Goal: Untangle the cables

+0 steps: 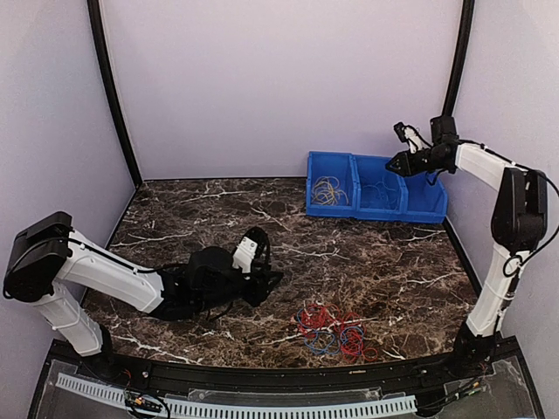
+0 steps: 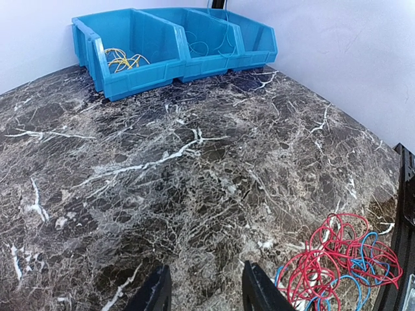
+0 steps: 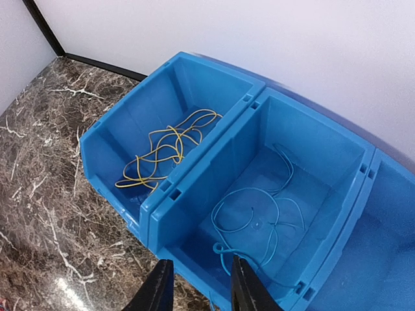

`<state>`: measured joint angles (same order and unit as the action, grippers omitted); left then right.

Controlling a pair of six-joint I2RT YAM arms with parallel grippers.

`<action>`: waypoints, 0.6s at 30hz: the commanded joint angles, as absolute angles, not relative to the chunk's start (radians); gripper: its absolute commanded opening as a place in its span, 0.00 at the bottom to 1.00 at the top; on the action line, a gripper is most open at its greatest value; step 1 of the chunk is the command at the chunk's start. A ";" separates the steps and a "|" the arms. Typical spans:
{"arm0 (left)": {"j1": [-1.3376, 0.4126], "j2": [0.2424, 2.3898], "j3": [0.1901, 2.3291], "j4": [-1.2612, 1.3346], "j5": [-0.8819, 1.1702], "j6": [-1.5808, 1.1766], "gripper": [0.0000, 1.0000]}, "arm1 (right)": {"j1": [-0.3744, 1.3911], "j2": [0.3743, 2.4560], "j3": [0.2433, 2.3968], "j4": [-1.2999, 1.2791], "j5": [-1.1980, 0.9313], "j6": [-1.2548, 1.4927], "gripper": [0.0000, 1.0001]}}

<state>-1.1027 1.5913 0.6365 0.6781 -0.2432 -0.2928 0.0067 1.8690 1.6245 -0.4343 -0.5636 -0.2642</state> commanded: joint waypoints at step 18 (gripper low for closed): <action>-1.109 1.556 0.611 0.650 -0.269 -0.332 0.40 | 0.042 2.059 1.849 -0.471 -0.619 -0.317 0.03</action>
<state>-1.1034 1.5898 0.6350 0.6392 -0.2489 -0.3233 0.0410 2.2478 1.9953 -0.5442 -0.5770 -0.2543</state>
